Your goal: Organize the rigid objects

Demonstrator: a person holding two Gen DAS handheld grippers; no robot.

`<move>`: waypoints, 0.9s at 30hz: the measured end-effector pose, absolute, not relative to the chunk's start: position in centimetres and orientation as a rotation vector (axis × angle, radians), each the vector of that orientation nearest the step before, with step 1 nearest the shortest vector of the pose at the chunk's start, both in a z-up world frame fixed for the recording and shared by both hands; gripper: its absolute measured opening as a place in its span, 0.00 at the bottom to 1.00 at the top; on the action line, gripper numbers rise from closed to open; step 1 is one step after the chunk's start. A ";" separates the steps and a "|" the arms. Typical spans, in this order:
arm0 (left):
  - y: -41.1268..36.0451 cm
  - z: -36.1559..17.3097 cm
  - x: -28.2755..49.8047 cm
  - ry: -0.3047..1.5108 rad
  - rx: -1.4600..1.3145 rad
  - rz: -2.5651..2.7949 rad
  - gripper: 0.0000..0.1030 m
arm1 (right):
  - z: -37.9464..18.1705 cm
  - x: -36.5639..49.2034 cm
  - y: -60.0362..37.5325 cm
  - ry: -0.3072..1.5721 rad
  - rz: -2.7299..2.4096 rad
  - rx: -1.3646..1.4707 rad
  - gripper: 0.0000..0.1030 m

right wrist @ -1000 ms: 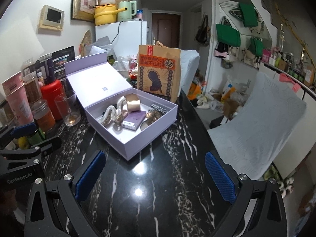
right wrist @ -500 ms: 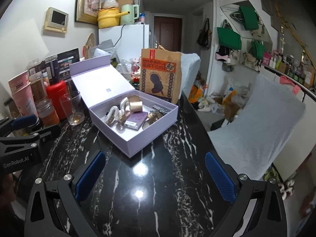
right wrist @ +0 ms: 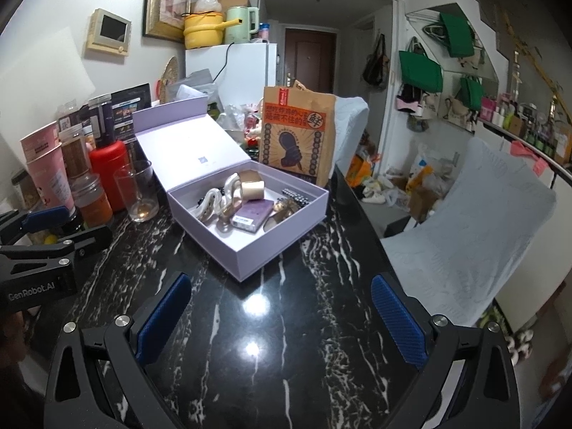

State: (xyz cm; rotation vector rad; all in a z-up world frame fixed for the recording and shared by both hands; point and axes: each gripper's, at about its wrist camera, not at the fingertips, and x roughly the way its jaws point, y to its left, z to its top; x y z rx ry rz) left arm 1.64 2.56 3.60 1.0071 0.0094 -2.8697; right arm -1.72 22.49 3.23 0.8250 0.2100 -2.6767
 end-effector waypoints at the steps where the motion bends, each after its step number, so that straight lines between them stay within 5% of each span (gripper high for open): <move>1: 2.6 3.6 1.7 0.010 1.008 -2.870 0.78 | 3.2 -1.7 22.5 0.211 -2.676 0.824 1.00; 27: 2.8 3.5 1.8 -0.014 1.031 -2.851 0.78 | 3.1 -1.3 22.4 0.239 -2.688 0.816 1.00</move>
